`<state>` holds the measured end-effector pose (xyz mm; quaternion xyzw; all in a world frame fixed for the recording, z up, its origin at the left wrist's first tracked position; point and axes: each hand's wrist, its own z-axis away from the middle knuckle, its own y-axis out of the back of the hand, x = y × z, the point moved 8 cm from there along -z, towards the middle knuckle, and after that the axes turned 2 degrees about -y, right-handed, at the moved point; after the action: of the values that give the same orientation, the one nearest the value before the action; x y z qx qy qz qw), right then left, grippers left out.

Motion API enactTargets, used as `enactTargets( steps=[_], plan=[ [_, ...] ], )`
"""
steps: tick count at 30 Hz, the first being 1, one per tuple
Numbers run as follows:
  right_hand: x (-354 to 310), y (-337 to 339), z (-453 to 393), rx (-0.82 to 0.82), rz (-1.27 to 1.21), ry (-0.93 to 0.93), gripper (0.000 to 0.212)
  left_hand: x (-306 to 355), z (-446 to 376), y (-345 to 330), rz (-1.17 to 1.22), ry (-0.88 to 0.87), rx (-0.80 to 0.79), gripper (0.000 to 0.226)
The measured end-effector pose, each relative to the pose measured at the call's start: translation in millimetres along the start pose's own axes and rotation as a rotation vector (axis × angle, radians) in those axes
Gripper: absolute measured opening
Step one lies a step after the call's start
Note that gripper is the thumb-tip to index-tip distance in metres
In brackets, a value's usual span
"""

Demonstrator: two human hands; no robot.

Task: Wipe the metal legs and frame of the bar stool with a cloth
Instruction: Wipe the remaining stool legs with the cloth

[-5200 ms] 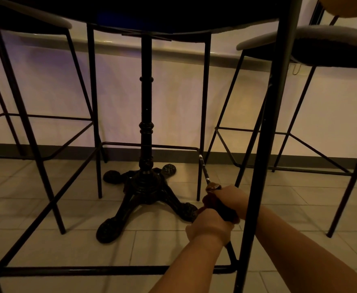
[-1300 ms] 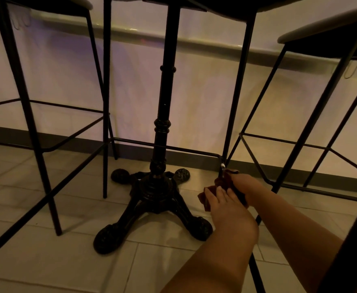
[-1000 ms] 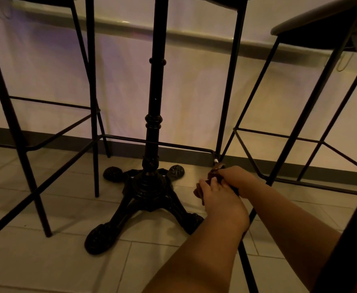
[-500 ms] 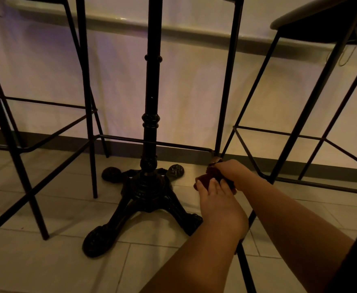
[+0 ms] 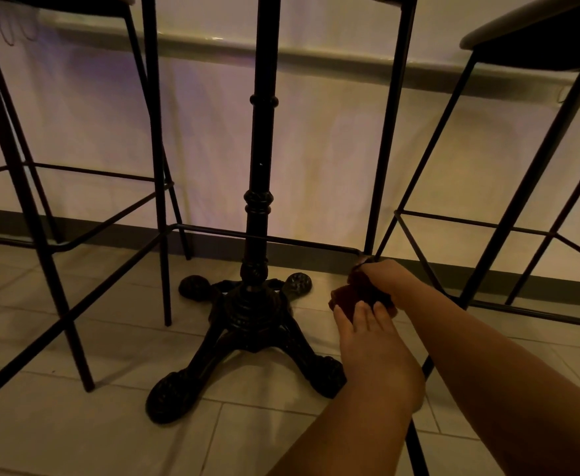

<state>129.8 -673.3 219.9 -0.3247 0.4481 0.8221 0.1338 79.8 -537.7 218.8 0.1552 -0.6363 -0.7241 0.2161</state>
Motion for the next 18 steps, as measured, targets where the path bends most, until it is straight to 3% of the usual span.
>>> enactTargets(
  steps=[7, 11, 18],
  plan=[
    [-14, -10, -1, -0.023, -0.031, 0.011, 0.029, 0, -1, -1, 0.026, -0.011, 0.006, 0.09],
    [-6, -5, -5, -0.021, -0.256, -0.028, 0.037, 0, -3, -3, 0.04, 0.003, 0.004, 0.093],
    [13, -7, -2, -0.086, -0.435, -0.026, 0.031, -1, 0, -1, 0.048, 0.012, -0.009, 0.099]
  ],
)
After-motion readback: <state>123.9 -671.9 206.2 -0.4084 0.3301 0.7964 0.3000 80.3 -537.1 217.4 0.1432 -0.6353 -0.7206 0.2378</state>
